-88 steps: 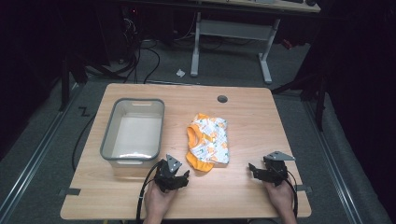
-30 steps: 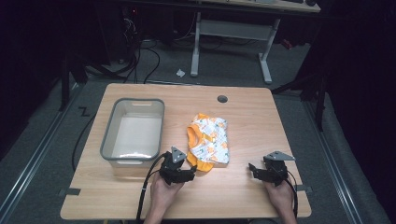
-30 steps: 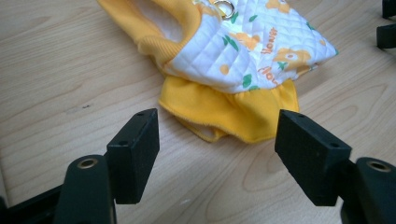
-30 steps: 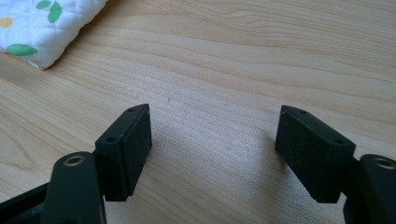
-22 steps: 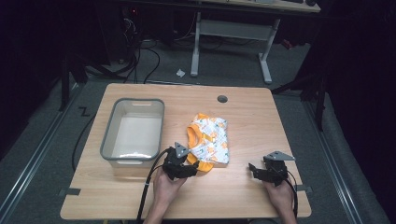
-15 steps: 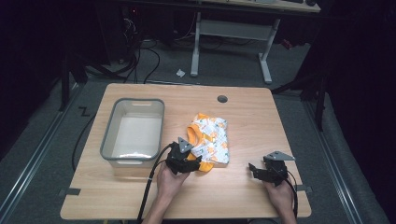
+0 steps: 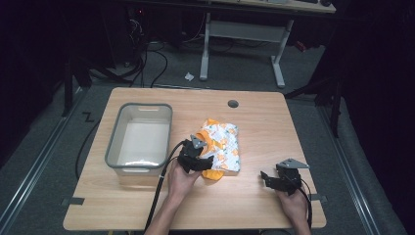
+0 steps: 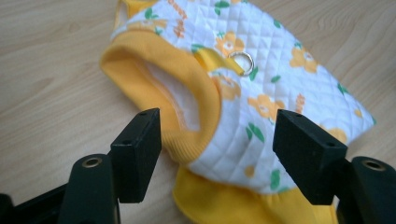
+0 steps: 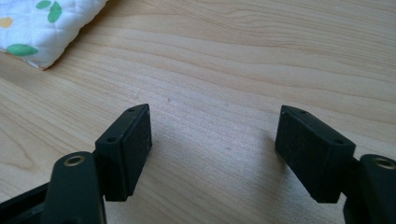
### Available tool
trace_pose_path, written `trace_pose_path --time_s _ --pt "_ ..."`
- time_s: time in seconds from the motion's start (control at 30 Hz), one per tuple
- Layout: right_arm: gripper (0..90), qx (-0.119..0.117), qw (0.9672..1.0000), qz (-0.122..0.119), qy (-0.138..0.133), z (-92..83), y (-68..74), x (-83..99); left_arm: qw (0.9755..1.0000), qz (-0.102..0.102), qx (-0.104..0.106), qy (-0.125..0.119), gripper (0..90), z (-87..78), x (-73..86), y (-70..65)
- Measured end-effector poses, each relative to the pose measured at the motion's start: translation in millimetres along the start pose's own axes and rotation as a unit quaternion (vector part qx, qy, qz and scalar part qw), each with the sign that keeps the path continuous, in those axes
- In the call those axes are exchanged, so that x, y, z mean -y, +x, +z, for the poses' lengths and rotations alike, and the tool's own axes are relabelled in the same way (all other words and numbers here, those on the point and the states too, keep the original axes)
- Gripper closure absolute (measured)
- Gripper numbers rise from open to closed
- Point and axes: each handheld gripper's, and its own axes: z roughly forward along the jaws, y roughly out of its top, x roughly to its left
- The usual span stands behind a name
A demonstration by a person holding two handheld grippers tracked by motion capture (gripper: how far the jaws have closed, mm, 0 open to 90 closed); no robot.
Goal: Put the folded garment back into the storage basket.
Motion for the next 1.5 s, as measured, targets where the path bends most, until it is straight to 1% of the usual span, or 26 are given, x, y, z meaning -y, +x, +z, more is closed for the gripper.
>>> trace_pose_path --time_s 0.07,0.1,0.13,0.2,0.23,0.27,0.3,0.37,0.43,0.5,0.6,0.67,0.73,0.87,0.9,1.03,1.13,1.2,1.27,1.3,1.37,1.4,1.5 --pt "27.3 0.0 1.0 0.0 0.0 0.0 0.0 0.0 1.0 0.0 -0.003 -0.006 34.1 2.0 -5.2 1.6" --pt "27.4 0.0 1.0 0.0 0.0 0.0 0.0 0.0 1.0 -0.002 0.0 -0.005 34.2 3.4 -8.0 2.0" --pt "27.3 0.0 1.0 0.0 0.0 0.0 0.0 0.0 1.0 -0.003 -0.001 -0.009 34.3 4.9 -10.3 2.6" --pt "27.4 0.0 1.0 0.0 0.0 0.0 0.0 0.0 0.9999 -0.002 -0.007 -0.011 34.8 9.1 -15.5 4.2" --pt "27.4 0.0 1.0 0.0 0.0 0.0 0.0 0.0 0.9999 -0.005 -0.006 -0.008 34.9 11.6 -17.9 4.8" --pt "27.3 0.0 1.0 0.0 0.0 0.0 0.0 0.0 0.9999 -0.008 -0.008 -0.011 34.8 14.4 -19.9 5.7" --pt "27.3 0.0 1.0 0.0 0.0 0.0 0.0 0.0 0.9998 -0.014 -0.008 -0.01 34.8 17.5 -21.7 7.2" --pt "27.3 0.0 1.0 0.0 0.0 0.0 0.0 0.0 0.9998 -0.016 -0.014 0.002 33.3 25.4 -25.2 9.6" --pt "27.3 0.0 1.0 0.0 0.0 0.0 0.0 0.0 0.9996 -0.022 -0.017 0.006 31.9 31.9 -27.3 10.6" --pt "27.3 0.0 1.0 0.0 0.0 0.0 0.0 0.0 0.9994 -0.028 -0.018 0.007 31.2 36.9 -27.1 12.0" --pt "27.3 0.0 1.0 0.0 0.0 0.0 0.0 0.0 0.9986 -0.039 -0.025 0.025 30.0 45.4 -24.1 15.1" --pt "27.4 0.0 1.0 0.0 0.0 0.0 0.0 0.0 0.9982 -0.038 -0.03 0.036 29.6 51.0 -21.8 17.4" --pt "27.4 0.0 1.0 0.0 0.0 0.0 0.0 0.0 0.9978 -0.041 -0.032 0.041 29.2 54.8 -20.1 19.3" --pt "27.3 0.0 1.0 0.0 0.0 0.0 0.1 0.0 0.9976 -0.032 -0.04 0.046 29.0 58.7 -18.0 18.6" --pt "27.4 0.0 1.0 0.0 0.0 0.0 0.1 0.0 0.9975 -0.031 -0.04 0.049 29.0 60.1 -17.4 19.0" --pt "27.3 0.0 1.0 -0.001 0.0 -0.1 0.1 0.0 0.9969 -0.042 -0.032 0.058 29.0 64.7 -15.2 21.8" --pt "27.3 0.0 1.0 -0.001 0.0 0.0 0.0 0.0 0.9968 -0.045 -0.025 0.061 29.5 68.1 -13.6 22.5" --pt "27.4 0.0 1.0 -0.001 0.0 0.0 0.0 0.0 0.9972 -0.037 -0.027 0.059 29.6 68.8 -13.4 22.0" --pt "27.3 -0.001 1.0 0.0 0.0 0.0 0.0 0.0 0.9975 -0.03 -0.027 0.057 30.8 69.0 -13.0 21.2" --pt "27.4 -0.001 1.0 0.0 0.0 0.0 0.0 0.0 0.9978 -0.026 -0.024 0.056 33.0 68.8 -12.9 20.5" --pt "27.3 -0.001 1.0 0.0 0.0 0.0 0.0 0.0 0.9982 -0.016 -0.012 0.056 42.9 67.7 -13.3 18.8" --pt "27.3 -0.001 1.0 0.0 0.0 0.0 0.0 0.0 0.9983 -0.014 -0.009 0.056 47.6 67.4 -13.4 17.6" --pt "27.3 -0.001 1.0 0.0 0.0 0.0 0.0 0.0 0.9983 -0.011 0.003 0.057 58.0 66.7 -13.5 16.4"
